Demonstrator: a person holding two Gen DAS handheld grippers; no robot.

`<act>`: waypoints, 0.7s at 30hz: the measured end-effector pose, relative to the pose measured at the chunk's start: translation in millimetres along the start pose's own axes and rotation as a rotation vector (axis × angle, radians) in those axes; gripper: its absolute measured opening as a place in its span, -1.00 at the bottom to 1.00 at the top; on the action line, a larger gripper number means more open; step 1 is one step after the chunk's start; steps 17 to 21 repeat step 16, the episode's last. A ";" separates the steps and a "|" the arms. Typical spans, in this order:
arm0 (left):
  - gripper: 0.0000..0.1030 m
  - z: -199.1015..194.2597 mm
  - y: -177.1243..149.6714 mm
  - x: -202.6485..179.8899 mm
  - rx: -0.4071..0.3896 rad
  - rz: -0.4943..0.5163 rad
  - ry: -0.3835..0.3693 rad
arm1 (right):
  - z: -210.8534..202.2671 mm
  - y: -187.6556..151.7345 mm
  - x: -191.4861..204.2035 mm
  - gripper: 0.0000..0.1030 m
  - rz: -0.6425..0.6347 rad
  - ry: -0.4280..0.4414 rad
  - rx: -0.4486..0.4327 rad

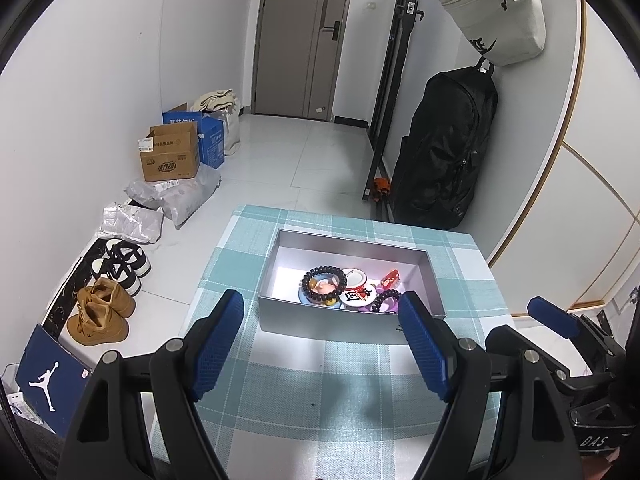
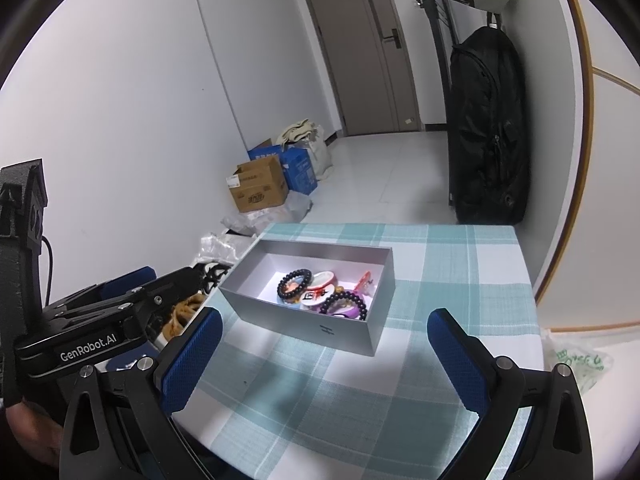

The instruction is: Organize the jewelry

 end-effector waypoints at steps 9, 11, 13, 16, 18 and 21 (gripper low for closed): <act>0.47 1.1 0.0 1.7 0.006 -0.010 -0.004 | 1.5 -0.4 2.3 1.00 -0.005 -0.002 0.005; 0.47 1.7 -0.3 1.7 0.008 -0.008 -0.006 | 1.5 -0.4 2.3 1.00 -0.005 -0.002 0.006; 0.47 1.6 -0.3 1.6 0.008 -0.008 -0.015 | 1.4 -0.5 2.4 1.00 -0.006 -0.002 0.006; 0.47 2.4 -0.3 2.3 0.010 -0.017 -0.045 | 1.5 -0.5 2.2 1.00 -0.006 -0.002 0.007; 0.47 2.4 -0.3 2.3 0.010 -0.017 -0.045 | 1.5 -0.5 2.2 1.00 -0.006 -0.002 0.007; 0.47 2.4 -0.3 2.3 0.010 -0.017 -0.045 | 1.5 -0.5 2.2 1.00 -0.006 -0.002 0.007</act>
Point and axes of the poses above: each gripper's, at about its wrist camera, not at the fingertips, and z roughly the way its jaws point, x to its left, y to its top, the point moved 1 cm from there along z, roughly the way its jaws point, and after that the axes turned 14 degrees about y, right-handed, at the moved point
